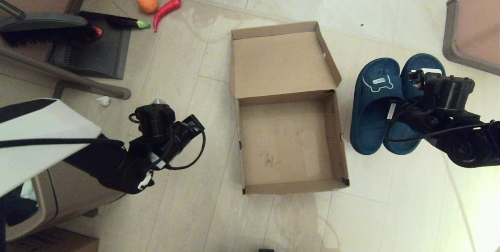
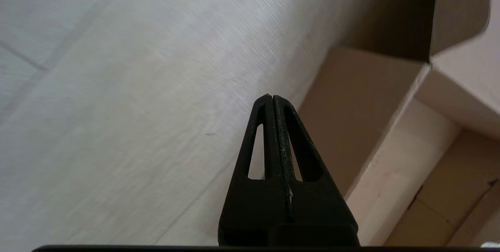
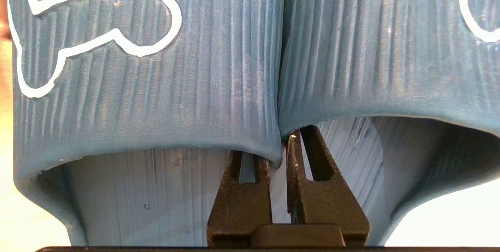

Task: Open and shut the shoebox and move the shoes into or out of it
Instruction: Put the shoes out of the shoe box

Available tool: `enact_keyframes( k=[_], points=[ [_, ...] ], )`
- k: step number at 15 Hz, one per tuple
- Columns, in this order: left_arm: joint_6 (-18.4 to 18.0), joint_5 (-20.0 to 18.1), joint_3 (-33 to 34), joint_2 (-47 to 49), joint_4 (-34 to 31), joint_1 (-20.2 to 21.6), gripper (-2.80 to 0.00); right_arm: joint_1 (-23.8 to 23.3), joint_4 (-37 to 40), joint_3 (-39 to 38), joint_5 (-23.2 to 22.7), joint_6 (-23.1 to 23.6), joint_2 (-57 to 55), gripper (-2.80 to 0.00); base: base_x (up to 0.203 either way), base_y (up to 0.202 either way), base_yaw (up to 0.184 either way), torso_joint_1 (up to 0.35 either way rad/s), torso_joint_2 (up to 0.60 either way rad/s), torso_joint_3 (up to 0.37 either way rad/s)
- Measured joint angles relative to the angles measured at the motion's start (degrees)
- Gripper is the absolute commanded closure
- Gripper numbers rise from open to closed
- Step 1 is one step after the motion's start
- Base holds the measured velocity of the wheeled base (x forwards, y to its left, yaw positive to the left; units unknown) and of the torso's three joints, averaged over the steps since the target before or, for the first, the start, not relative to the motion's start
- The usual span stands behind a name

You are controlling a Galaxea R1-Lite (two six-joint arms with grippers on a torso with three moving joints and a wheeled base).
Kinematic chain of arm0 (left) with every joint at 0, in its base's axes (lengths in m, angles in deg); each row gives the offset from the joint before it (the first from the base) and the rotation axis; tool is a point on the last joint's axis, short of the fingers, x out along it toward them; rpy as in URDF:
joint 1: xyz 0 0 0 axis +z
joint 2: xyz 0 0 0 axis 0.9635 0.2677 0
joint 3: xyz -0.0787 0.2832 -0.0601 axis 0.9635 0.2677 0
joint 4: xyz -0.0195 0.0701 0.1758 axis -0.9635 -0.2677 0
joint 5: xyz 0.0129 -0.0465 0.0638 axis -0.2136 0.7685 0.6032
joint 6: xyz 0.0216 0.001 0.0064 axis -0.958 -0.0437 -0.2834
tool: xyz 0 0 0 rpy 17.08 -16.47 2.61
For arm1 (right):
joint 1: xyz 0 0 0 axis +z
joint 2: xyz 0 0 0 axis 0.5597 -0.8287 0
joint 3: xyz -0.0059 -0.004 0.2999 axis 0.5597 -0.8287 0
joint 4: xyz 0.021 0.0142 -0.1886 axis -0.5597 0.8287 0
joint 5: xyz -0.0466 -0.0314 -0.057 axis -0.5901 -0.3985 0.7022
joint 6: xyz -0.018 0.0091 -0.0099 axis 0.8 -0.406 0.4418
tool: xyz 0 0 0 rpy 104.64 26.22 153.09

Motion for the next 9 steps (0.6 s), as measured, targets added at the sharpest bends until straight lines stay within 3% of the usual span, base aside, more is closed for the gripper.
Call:
enact_keyframes(
  k=[4, 9],
  points=[
    [-0.15, 0.21, -4.03, 3.7, 0.02, -1.58, 0.0, -1.58, -2.07, -0.92, -0.07, 0.11, -3.16, 0.0, 0.0, 0.0, 0.0, 0.0, 0.0, 0.0],
    [-0.2, 1.5, -11.0, 9.35, -0.11, -1.96, 0.0, -1.56, -16.55, -5.95, 0.12, 2.71, -11.75, 0.0, 0.0, 0.0, 0.0, 0.0, 0.0, 0.0]
  ],
)
